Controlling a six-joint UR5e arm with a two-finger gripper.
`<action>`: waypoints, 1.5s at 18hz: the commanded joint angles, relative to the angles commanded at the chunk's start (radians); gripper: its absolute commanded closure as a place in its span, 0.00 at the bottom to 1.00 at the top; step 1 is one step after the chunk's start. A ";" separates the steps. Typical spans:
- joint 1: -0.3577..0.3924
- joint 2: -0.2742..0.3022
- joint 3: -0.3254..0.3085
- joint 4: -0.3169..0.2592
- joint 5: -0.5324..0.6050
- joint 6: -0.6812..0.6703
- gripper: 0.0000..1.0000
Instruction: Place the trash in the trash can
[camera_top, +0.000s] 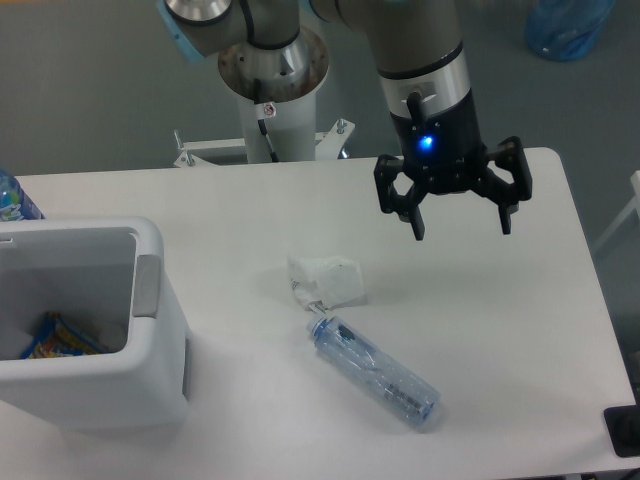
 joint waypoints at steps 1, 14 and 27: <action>0.000 0.000 0.000 0.000 0.002 0.002 0.00; -0.002 -0.015 -0.003 0.012 -0.011 -0.014 0.00; -0.005 -0.014 -0.083 0.017 -0.009 0.040 0.00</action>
